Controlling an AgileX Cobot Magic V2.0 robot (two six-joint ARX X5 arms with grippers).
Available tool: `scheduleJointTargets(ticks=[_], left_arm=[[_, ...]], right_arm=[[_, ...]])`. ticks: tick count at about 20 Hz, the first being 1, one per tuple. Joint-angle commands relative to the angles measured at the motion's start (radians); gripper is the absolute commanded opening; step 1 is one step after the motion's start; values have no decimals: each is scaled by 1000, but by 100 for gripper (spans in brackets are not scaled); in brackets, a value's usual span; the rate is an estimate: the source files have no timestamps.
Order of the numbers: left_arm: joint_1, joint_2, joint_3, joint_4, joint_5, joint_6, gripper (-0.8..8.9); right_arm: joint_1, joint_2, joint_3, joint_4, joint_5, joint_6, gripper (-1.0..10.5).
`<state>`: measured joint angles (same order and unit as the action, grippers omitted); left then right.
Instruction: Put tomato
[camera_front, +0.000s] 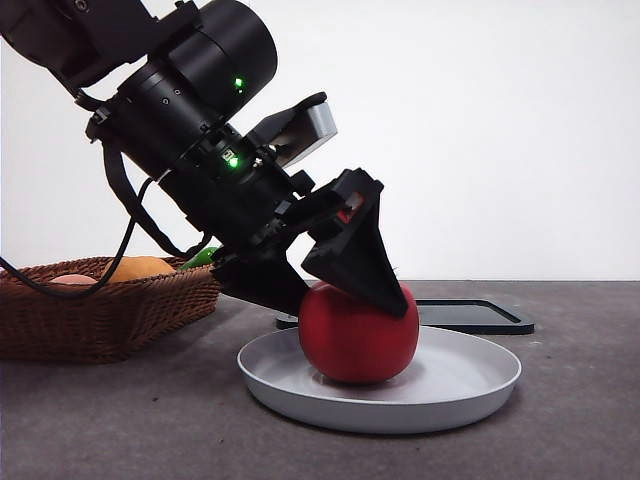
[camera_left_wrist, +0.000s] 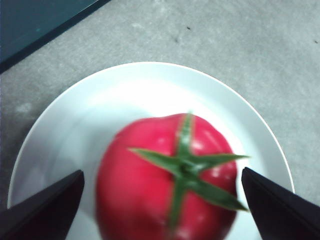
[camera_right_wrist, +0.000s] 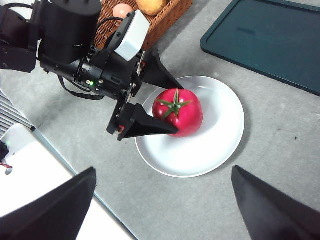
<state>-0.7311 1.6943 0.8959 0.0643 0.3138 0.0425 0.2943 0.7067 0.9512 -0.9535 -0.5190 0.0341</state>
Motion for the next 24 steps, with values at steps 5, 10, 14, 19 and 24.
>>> scheduleJointTargets(ticks=[5,10,14,19,24], left_arm=[[3,-36,42,5,4,-36,508],[53,-174,42,-56,-3,-37,506],[130,-338,42,-159,-3,-37,504],[250,-542,42,-344,-2,-36,498],[337,-715,42,-585,11,5,498]], right_arm=[[5,5,19,2,3,10,431],[5,5,19,3,3,10,431],[5,5,19,9,33,2,431],[5,21,19,37,55,3,431],[5,89,19,48,55,2,431]])
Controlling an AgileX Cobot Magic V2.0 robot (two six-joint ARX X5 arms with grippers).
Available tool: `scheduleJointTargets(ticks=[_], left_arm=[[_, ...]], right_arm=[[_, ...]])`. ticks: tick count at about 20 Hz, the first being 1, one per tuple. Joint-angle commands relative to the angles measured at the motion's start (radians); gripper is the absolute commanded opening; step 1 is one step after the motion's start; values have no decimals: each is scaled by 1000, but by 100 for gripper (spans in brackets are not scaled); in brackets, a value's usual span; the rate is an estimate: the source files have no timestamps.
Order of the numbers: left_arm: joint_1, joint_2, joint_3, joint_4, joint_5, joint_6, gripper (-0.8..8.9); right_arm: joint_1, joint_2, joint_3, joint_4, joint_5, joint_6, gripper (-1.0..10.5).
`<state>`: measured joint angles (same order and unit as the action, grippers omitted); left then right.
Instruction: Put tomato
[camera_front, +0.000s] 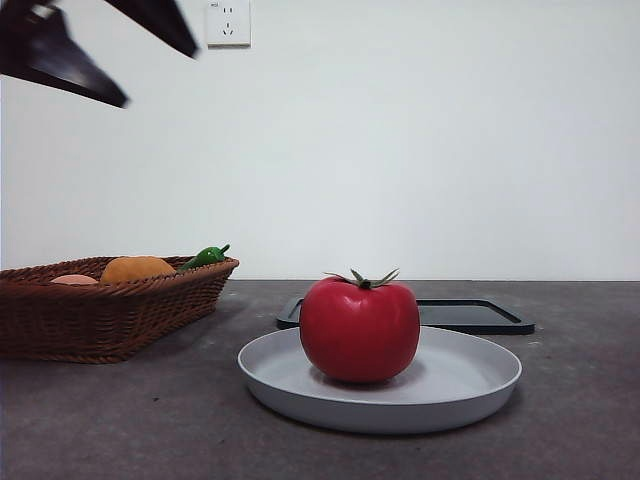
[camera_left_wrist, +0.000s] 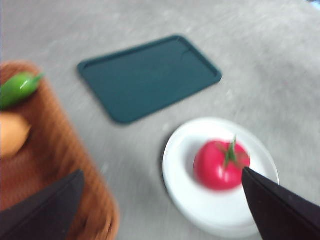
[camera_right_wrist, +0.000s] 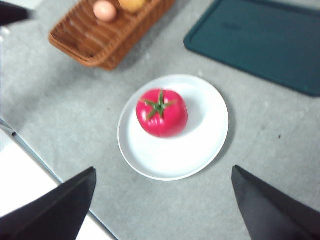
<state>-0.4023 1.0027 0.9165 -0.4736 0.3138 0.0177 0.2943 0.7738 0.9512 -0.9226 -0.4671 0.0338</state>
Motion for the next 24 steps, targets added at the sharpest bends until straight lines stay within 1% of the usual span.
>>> scheduleJointTargets(ticks=[1,4,7,8,12,15,21,24], left_arm=[[19,-52,21,-96,37,39,498],[30,-127,21,-237,127,69,498],[29,-174,21,-366,260,78,498],[29,-183,21,-397,275,89,498],[29,-195,21,-418,274,102,498],[29,-194,21,-416,274,102,498],[29,-194,21,-417,274,102,498],[29,-194,21,-417,274,102,498]], right_arm=[[5,39,19,26,2,3,431],[5,88,19,70,-4,3,431],[5,133,19,80,-4,3,431],[5,145,19,80,-5,3,431],[26,174,19,85,-6,3,431],[63,184,19,100,-5,3,431],[168,292,19,224,1,11,432],[214,386,19,306,32,10,433]])
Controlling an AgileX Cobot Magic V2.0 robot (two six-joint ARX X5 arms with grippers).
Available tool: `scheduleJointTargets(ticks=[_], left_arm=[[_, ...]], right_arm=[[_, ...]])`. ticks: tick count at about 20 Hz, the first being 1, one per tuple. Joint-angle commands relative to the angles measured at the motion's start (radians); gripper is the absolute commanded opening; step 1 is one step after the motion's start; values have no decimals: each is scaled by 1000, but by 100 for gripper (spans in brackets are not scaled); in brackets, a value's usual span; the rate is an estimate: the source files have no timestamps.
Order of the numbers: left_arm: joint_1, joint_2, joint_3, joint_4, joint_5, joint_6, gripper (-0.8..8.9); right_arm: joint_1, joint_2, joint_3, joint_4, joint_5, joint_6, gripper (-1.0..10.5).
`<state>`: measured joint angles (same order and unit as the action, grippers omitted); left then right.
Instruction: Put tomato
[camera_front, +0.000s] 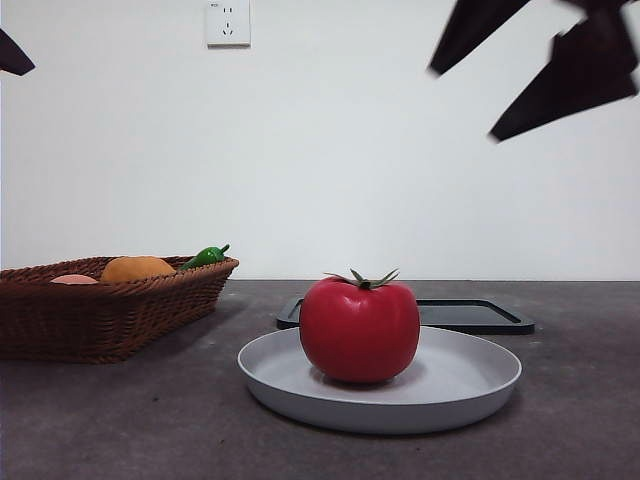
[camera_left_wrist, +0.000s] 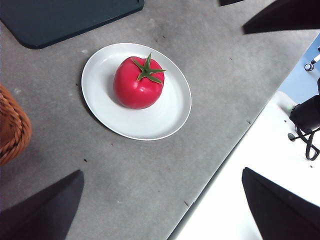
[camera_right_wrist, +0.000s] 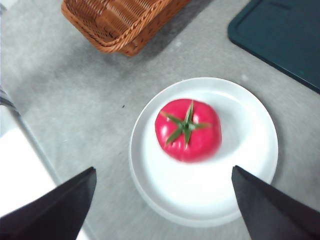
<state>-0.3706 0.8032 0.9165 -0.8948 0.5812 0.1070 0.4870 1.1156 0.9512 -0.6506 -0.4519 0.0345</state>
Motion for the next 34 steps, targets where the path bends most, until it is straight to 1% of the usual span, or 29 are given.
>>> scheduleJointTargets(ticks=[1,4,7,11,14,22,23,24,25,27,31,33,34], left_arm=[[-3,5,21,4,6,13,498],[-3,5,21,4,6,13,498],[-3,5,21,4,6,13,498],[-3,5,21,4,6,13,498],[-3,5,21,4,6,13,498],[-3,5,21,4,6,13,498],[-3,5,21,4,6,13,498],[-3,5,21,4,6,13,498],[-3,6,21,4,6,13,498],[-3,6,21,4,6,13,498],[-3,6,21,4,6,13,498],[-3,6,21,4,6,13,498],[-3,6,21,4,6,13,498]], right_arm=[[38,82,19,69,35,10,435],[75,175,19,153,78,7,518],[112,266,19,229,116,6,523],[146,375,19,289,128,7,523],[166,446,19,324,190,7,551],[180,560,19,364,191,7,548],[179,560,19,360,196,7,538],[180,560,19,361,195,7,485],[179,558,19,361,194,7,393],[178,554,20,361,193,7,257],[178,500,46,361,193,6,239],[167,465,84,359,203,6,220],[159,454,109,358,221,5,220]])
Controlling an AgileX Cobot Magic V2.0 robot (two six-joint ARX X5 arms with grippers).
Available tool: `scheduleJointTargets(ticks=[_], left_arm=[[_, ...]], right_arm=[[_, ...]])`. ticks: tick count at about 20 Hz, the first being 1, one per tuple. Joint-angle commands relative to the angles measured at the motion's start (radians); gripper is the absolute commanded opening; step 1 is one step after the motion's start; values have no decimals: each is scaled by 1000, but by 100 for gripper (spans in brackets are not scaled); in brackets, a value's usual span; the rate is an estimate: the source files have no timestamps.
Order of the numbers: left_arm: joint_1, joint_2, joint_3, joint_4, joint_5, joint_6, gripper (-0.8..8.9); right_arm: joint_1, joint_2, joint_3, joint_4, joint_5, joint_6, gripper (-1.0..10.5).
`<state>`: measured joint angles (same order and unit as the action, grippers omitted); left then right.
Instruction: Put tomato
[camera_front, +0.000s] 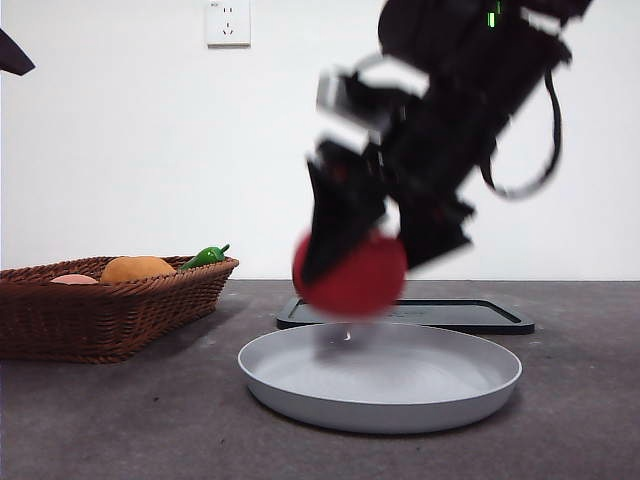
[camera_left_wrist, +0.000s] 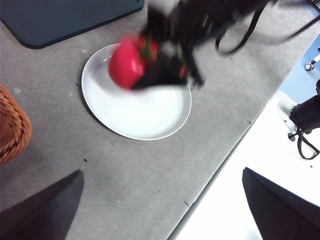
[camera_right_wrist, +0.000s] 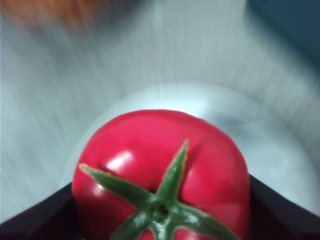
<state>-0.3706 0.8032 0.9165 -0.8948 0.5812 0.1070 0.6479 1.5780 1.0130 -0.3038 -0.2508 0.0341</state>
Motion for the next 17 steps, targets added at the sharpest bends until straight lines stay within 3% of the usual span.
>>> scheduleJointTargets(ticks=[1,7,17], left_arm=[[-3,6,21,4,6,12,498],[-3,6,21,0,6,12,498],[-3,6,21,-11,6,8,498]], right_arm=[[-14,-10,77,10,42,3,220],[-143,42,228,29,95,-31,221],[-281,410,475,37,92,-65,221]])
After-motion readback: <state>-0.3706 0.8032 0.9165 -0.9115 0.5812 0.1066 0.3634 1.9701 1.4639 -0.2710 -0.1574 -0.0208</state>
